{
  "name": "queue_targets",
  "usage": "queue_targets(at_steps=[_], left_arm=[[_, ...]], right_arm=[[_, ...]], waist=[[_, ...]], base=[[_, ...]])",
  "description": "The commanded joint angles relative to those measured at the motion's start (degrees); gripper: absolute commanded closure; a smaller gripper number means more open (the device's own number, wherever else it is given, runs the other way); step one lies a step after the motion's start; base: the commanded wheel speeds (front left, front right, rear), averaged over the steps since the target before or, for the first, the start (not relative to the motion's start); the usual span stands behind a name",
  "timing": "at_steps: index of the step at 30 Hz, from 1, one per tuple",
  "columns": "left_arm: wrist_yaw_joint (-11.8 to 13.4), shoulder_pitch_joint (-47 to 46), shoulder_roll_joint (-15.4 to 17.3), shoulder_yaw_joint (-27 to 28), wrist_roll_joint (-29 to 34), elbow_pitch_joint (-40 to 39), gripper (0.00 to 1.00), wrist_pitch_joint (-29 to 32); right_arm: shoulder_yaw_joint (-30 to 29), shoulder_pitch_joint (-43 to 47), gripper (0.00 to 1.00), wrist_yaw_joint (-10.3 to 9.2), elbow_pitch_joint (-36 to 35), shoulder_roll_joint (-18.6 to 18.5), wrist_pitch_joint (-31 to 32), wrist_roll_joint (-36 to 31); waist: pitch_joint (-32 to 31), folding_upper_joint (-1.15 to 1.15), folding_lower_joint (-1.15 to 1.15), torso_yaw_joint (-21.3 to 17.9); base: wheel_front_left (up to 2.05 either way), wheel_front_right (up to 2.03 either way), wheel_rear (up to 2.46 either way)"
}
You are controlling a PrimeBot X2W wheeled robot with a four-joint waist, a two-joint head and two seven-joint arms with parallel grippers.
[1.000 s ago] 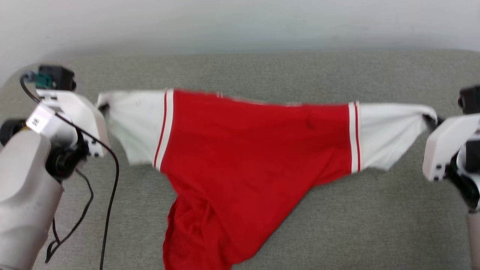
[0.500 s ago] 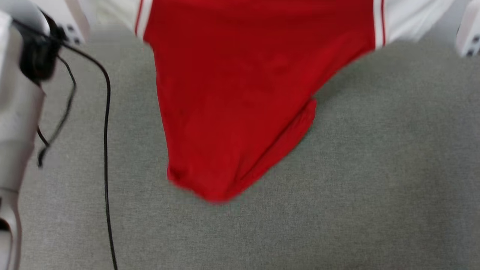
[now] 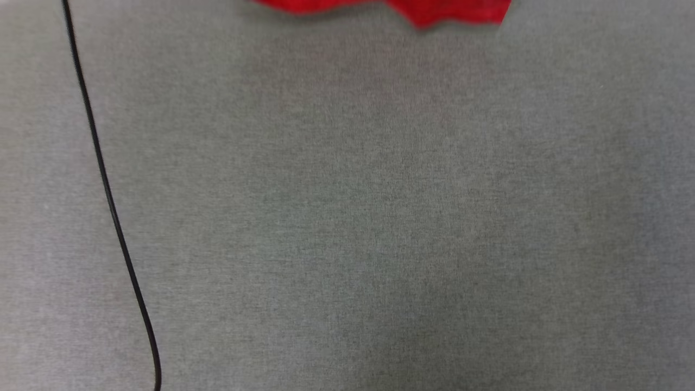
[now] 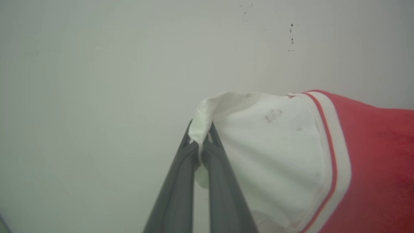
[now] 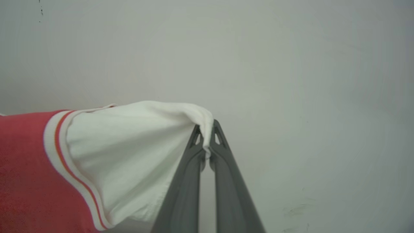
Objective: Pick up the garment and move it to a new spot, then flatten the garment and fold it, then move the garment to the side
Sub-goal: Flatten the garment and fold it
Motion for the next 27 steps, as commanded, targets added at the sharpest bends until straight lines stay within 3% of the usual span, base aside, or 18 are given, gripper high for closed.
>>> queue_targets(at_steps=[1, 8, 16, 27], left_arm=[[-0.46, -2.00, 0.37, 0.13, 0.13, 0.61, 1.00, -0.65], [-1.87, -4.51, 0.50, 1.35, -1.35, 3.70, 1.00, -2.44], [-4.00, -1.67, -0.80, 2.58, -4.13, 8.54, 1.00, -5.91], [-5.96, 14.97, -4.67, 5.92, -8.34, 9.29, 1.00, -9.41]], right_arm=[[-0.36, -2.71, 1.00, -0.08, 0.82, 0.82, -0.96, -0.79], [-0.78, -6.91, 1.00, -0.08, 2.67, 3.96, -2.32, -2.99], [-0.95, -3.50, 1.00, -0.07, 4.12, 7.52, -5.24, -2.06], [2.38, 15.02, 1.00, -0.07, 5.11, 7.00, -10.58, 5.78]], waist=[[3.42, 0.00, -0.01, -0.57], [8.54, 0.00, -0.01, -0.96], [12.85, 0.00, -0.01, -0.83], [10.03, 0.00, -0.01, 0.80]], base=[[0.00, 0.00, 0.00], [0.00, 0.00, 0.00], [0.00, 0.00, 0.00], [0.00, 0.00, 0.00]])
